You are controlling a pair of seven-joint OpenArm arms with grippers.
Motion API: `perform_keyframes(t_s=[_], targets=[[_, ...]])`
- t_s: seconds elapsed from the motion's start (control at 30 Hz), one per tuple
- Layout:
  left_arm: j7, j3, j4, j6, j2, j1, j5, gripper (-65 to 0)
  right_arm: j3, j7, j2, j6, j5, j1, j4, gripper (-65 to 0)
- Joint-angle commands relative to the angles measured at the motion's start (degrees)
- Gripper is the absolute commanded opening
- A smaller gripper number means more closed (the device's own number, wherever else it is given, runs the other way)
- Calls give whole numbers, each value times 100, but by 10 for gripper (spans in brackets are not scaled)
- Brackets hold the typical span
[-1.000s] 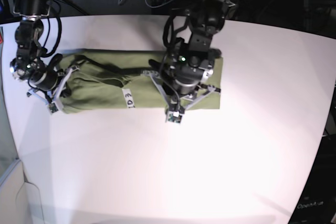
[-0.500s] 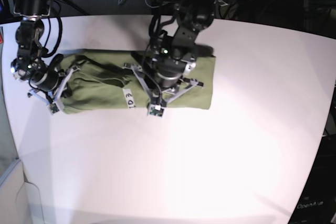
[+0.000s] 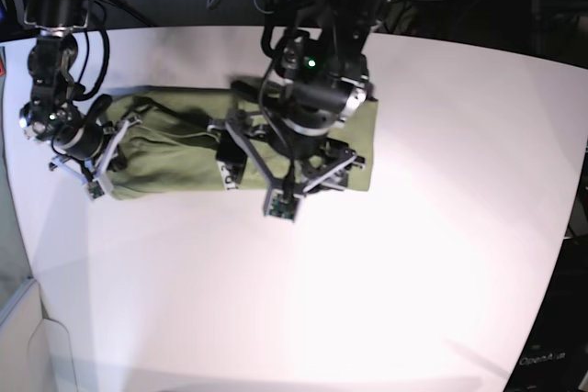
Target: Fold the T-shirt properly
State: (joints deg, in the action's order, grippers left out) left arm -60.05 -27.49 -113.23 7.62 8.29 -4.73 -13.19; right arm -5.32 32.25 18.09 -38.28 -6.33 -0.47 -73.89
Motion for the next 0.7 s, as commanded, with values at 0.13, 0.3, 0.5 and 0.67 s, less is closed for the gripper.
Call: perform_keyframes(t_s=[0.13, 0.3, 0.5, 0.67], targets=[[76, 309, 92, -28, 71, -24, -57, -425, 132, 815, -81, -172, 347, -204, 149, -646], [93, 1188, 303, -72, 71, -243, -30, -638, 132, 815, -72, -172, 347, -204, 149, -646], [155, 1549, 822, -89, -227, -322, 198, -627, 132, 815, -72, -172, 347, -204, 149, -646], [401, 1584, 1376, -36, -491, -217, 717, -627, 132, 815, -72, -172, 347, -204, 149, -646]])
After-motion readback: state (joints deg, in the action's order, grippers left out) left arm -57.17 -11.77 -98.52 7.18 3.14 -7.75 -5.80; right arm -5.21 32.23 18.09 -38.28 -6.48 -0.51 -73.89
